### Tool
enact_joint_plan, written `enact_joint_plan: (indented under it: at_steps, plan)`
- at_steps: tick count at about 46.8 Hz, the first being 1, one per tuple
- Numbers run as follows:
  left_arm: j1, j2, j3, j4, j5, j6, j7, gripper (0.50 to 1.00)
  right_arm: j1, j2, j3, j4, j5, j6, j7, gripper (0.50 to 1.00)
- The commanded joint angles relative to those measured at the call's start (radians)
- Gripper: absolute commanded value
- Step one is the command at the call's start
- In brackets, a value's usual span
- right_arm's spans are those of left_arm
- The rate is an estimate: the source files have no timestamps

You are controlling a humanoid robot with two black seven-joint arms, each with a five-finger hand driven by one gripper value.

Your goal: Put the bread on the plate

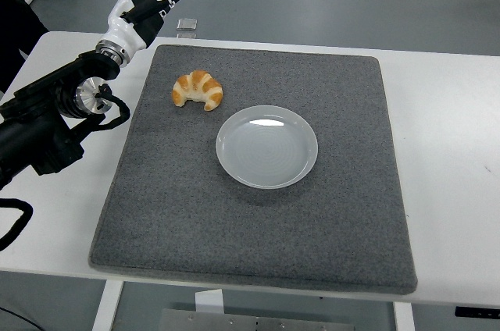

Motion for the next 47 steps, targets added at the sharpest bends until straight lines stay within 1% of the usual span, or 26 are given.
enact_joint_plan:
  at_steps: [1, 5, 15, 18, 20, 24, 28, 34, 38, 41, 43, 47]
  plan:
    - [-0.015, 0.004, 0.000, -0.003, 0.001, 0.000, 0.002, 0.990, 0.000, 0.000, -0.001, 0.000, 0.000, 0.003, 0.000, 0.952]
    - [-0.027, 0.025, 0.000, -0.020, 0.001, 0.000, 0.000, 0.990, 0.000, 0.000, 0.001, 0.000, 0.000, 0.001, 0.000, 0.952]
    - [-0.050, 0.166, 0.001, -0.190, 0.001, 0.001, 0.003, 0.988, 0.001, 0.000, 0.002, 0.000, 0.000, 0.000, 0.000, 0.952]
    - [-0.067, 0.202, 0.014, -0.224, 0.002, 0.003, 0.008, 0.988, 0.003, 0.000, 0.002, 0.000, 0.000, 0.000, 0.000, 0.952]
    - [-0.084, 0.226, 0.049, -0.232, 0.002, 0.009, 0.010, 0.988, 0.003, 0.000, 0.002, 0.000, 0.000, 0.000, 0.000, 0.952]
    - [-0.163, 0.255, 0.185, -0.224, 0.002, 0.046, 0.011, 0.988, 0.003, 0.000, 0.002, 0.000, 0.000, 0.000, 0.000, 0.952]
    - [-0.255, 0.283, 0.358, -0.222, 0.002, 0.087, 0.011, 0.988, 0.003, 0.000, 0.002, 0.000, 0.000, 0.000, 0.000, 0.952]
    - [-0.421, 0.291, 0.679, -0.225, 0.002, 0.141, 0.023, 0.988, 0.003, 0.000, 0.002, 0.000, 0.000, 0.000, 0.000, 0.952]
    - [-0.524, 0.283, 0.892, -0.235, 0.002, 0.153, 0.028, 0.986, 0.003, 0.000, 0.002, 0.000, 0.000, 0.000, 0.000, 0.952]
    - [-0.585, 0.275, 1.018, -0.241, 0.002, 0.152, 0.028, 0.986, 0.003, 0.000, 0.002, 0.000, 0.000, 0.000, 0.000, 0.952]
    - [-0.610, 0.262, 1.080, -0.242, 0.002, 0.152, 0.028, 0.986, 0.003, 0.000, 0.002, 0.002, 0.000, 0.000, 0.000, 0.954]
    - [-0.630, 0.231, 1.181, -0.245, 0.010, 0.152, 0.028, 0.988, 0.003, 0.000, 0.002, 0.000, 0.000, 0.000, 0.000, 0.952]
